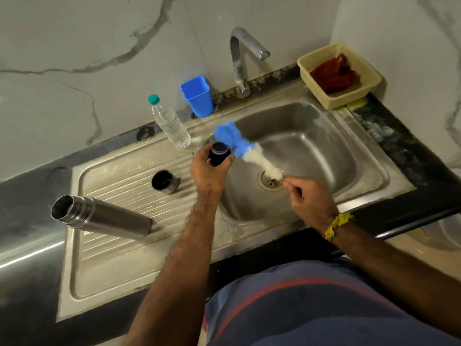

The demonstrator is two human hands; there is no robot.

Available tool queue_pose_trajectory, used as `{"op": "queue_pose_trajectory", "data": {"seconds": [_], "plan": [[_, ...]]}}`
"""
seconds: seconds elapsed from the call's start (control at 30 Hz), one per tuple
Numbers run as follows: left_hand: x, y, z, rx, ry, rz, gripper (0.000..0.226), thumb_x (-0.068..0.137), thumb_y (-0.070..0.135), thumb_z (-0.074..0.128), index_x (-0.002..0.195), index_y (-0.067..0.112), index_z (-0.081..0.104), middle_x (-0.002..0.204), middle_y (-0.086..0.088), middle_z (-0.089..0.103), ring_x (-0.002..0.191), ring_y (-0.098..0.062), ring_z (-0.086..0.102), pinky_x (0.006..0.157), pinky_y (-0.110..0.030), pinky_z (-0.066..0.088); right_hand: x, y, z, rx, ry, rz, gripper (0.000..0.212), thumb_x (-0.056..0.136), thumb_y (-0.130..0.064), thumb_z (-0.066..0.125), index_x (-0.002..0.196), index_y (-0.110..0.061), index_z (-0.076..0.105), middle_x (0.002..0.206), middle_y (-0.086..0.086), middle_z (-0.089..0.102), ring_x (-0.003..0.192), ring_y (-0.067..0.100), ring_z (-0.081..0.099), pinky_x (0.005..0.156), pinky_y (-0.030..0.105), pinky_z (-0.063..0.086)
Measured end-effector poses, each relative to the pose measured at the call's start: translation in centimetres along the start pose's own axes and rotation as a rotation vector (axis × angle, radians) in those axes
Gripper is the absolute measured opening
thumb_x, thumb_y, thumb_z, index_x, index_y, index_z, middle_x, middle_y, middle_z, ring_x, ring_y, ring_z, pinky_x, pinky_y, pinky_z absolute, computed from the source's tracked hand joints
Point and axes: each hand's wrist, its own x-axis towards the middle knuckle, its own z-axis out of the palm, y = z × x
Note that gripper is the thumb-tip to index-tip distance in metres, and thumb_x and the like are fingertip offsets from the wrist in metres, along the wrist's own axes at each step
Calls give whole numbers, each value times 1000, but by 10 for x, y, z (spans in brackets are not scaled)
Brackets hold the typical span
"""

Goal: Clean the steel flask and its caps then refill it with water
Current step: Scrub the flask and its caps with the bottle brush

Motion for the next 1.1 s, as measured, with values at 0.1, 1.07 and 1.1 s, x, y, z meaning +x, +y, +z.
{"op": "queue_pose_trajectory", "data": {"seconds": [0.1,1.07,1.1], "plan": [[2,4,3,-170,-18,-22,52,80,13,86,127,16,62,119,-4,71,106,-13,70,90,-25,58,4,3,0,66,-35,28,23,94,-20,59,108,-11,75,101,6,77,92,23,72,82,43,58],[14,52,24,-1087,-60,-612,27,104,19,57,123,0,64,107,-15,74,94,-25,75,68,-33,64,-1,-14,-1,15,109,-113,23,94,-14,57,109,-8,73,93,12,74,79,27,69,70,44,58],[18,54,24,-1097,-76,-625,25,105,21,56,118,2,64,96,-12,74,80,-21,74,61,-31,62,-3,-11,-2,18,100,-112,23,95,-14,57,110,-8,73,93,11,74,79,26,69,69,44,58]]}}
